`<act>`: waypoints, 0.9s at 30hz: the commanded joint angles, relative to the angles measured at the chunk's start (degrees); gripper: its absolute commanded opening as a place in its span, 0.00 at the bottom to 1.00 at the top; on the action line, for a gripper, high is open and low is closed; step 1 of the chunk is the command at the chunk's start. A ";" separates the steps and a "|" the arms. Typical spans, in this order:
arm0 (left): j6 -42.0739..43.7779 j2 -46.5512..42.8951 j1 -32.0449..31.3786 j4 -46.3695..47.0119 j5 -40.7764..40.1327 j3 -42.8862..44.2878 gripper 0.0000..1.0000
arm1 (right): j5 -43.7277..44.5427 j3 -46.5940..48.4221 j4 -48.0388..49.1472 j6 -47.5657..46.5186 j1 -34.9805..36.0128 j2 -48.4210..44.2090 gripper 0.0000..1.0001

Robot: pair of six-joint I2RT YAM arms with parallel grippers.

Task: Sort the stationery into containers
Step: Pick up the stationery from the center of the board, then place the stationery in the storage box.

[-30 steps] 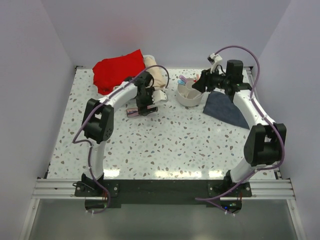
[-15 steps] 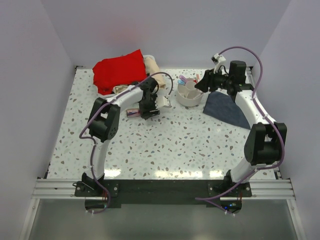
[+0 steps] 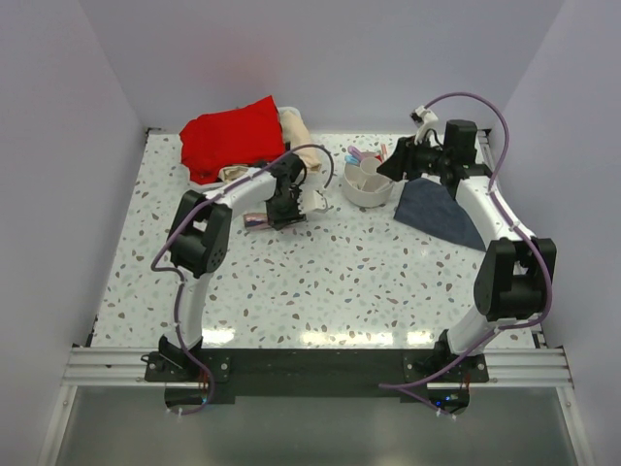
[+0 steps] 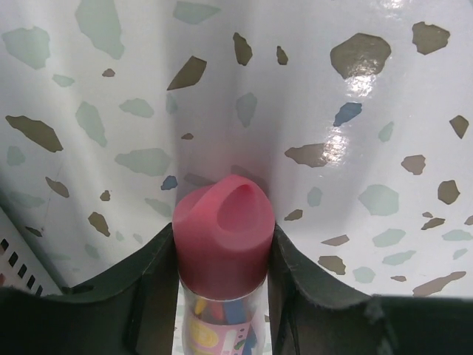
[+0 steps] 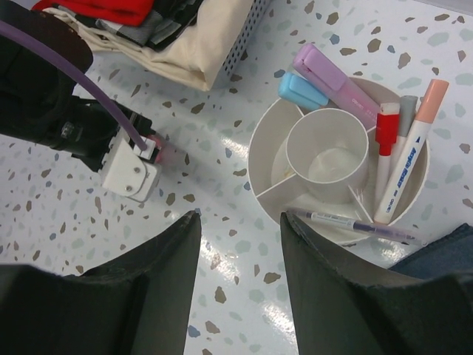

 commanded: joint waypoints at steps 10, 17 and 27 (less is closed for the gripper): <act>-1.82 -6.17 -1.32 -26.56 21.59 19.28 0.00 | 3.79 -0.19 -2.98 -0.68 -3.72 -6.65 0.49; -9.20 -8.55 -3.26 -16.00 32.21 34.17 0.00 | 5.11 -2.13 0.54 9.35 -9.53 -4.28 0.48; -48.15 -19.20 -2.47 67.75 52.26 0.60 0.00 | 6.51 0.59 -0.51 8.83 -10.06 -2.61 0.47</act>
